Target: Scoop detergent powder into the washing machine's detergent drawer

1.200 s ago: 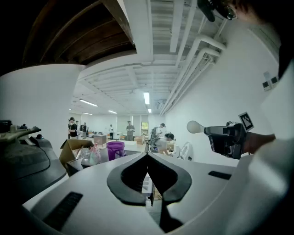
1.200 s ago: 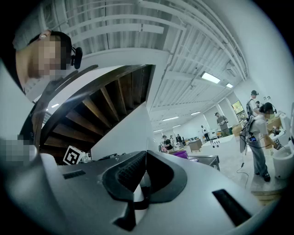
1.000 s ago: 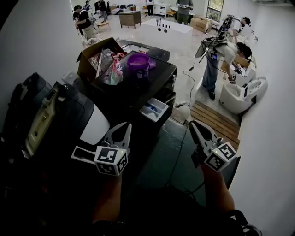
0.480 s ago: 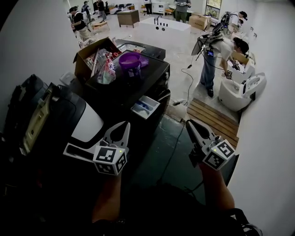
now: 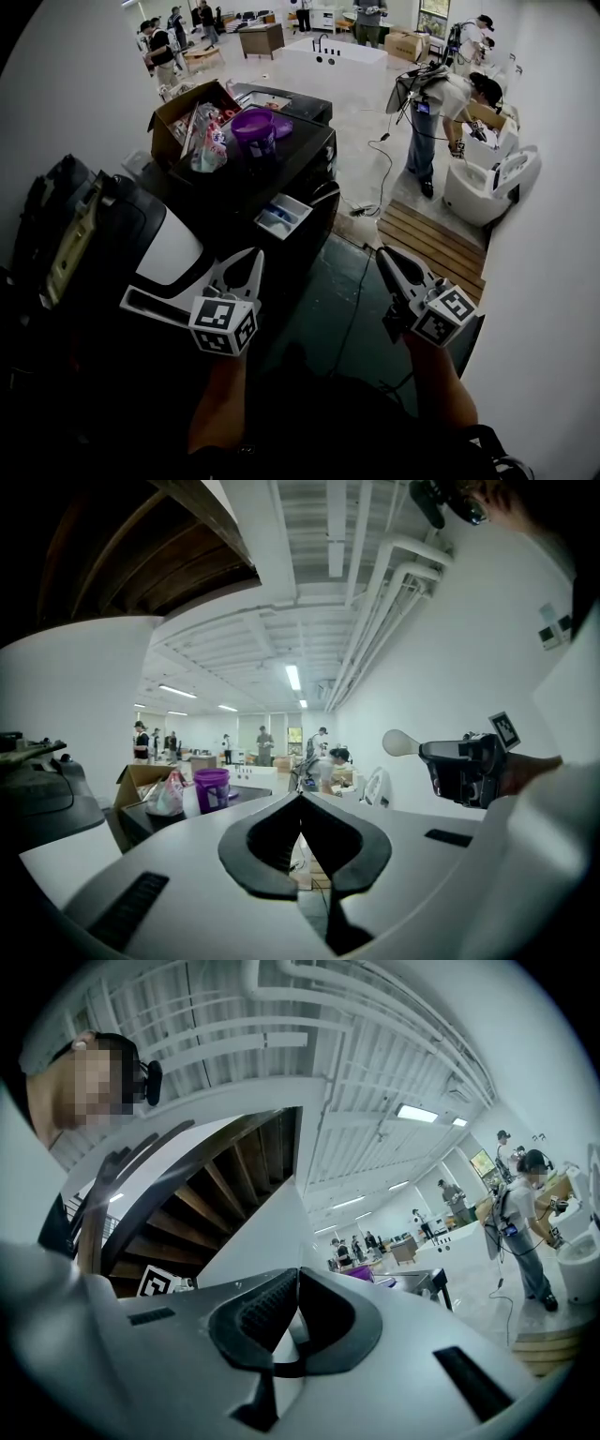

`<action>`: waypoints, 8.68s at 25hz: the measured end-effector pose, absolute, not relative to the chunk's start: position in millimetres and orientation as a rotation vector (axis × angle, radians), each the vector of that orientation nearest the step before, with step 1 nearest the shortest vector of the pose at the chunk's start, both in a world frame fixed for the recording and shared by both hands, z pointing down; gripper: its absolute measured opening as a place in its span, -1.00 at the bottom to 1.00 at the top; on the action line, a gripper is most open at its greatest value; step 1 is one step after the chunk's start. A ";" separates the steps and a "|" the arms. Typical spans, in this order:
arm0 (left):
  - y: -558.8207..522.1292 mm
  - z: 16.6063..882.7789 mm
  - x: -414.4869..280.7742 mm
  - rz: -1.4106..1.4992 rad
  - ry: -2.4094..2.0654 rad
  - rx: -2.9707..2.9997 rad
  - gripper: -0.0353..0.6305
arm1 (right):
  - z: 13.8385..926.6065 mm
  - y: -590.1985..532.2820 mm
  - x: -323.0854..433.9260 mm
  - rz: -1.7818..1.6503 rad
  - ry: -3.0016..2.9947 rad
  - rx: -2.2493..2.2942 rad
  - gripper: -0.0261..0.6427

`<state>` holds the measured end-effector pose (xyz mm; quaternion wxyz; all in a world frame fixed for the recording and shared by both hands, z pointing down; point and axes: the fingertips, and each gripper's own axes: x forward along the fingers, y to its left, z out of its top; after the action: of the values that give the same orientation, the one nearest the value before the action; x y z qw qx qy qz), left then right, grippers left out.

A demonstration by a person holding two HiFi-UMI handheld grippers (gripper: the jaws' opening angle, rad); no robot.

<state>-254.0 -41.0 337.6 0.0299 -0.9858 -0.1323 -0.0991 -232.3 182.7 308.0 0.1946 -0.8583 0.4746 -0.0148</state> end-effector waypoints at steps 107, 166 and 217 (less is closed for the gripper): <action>-255.1 371.5 167.2 -0.392 0.541 -3.167 -0.87 | 336.5 -172.5 309.5 -0.431 2.323 -1.873 -0.86; -255.1 382.5 139.7 -0.426 0.987 -3.112 -0.87 | 454.2 -278.3 296.9 -0.511 3.753 -1.429 -0.86; -267.7 390.2 127.4 -0.370 0.982 -3.181 -0.87 | 470.5 -274.6 286.8 -1.180 3.859 -1.120 -0.86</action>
<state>127.4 -267.7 390.2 -0.1038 -0.9445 0.2915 -0.1100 286.8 -274.6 470.5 -0.4995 -0.2317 0.7983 -0.2440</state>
